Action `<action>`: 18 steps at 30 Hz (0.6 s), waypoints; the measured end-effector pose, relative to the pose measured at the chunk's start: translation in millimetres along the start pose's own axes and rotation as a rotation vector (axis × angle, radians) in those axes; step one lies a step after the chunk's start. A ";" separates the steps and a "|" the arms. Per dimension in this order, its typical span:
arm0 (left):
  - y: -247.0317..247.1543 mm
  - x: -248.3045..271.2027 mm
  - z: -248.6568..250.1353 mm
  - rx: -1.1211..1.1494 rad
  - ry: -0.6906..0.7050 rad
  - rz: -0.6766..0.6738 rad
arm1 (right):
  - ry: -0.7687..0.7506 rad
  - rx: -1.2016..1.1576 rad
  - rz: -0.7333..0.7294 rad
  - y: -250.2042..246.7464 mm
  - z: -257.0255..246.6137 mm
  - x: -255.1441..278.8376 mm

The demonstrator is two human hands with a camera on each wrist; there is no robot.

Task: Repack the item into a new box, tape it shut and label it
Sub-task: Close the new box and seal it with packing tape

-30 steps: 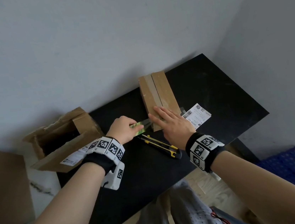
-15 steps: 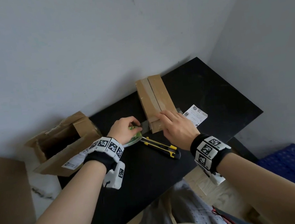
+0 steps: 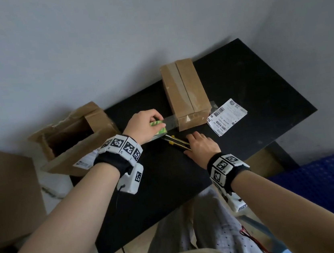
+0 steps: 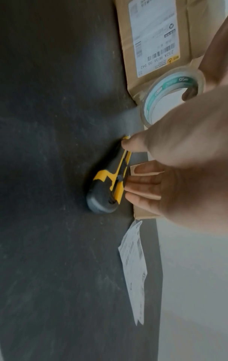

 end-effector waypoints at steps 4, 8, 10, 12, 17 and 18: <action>1.0 0.5 -2.5 0.031 0.004 0.019 | 0.022 0.004 -0.025 4.1 -2.6 -8.8; 1.1 -0.2 -3.6 0.037 0.025 0.001 | 0.053 0.014 -0.067 2.9 -6.5 -11.7; 1.2 -1.1 -3.4 0.038 0.023 0.004 | 0.068 -0.002 -0.093 1.1 -6.2 -9.7; 1.4 -1.7 -2.8 0.039 0.010 0.014 | 0.082 -0.048 -0.121 -0.5 -2.8 -5.9; 1.7 -1.1 1.3 0.033 -0.005 0.014 | 0.135 -0.173 -0.166 -12.8 11.0 15.4; 1.6 -1.1 2.0 0.032 -0.006 0.012 | 0.135 -0.193 -0.151 -16.4 13.4 21.4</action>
Point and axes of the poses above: each hand's wrist, its own x-axis away from the middle knuckle, its own y-axis out of the palm, z = x × y, the point moved 1 cm from there along -x, towards the middle knuckle, and after that the axes turned 8 degrees about -z, right-handed, at the moved point
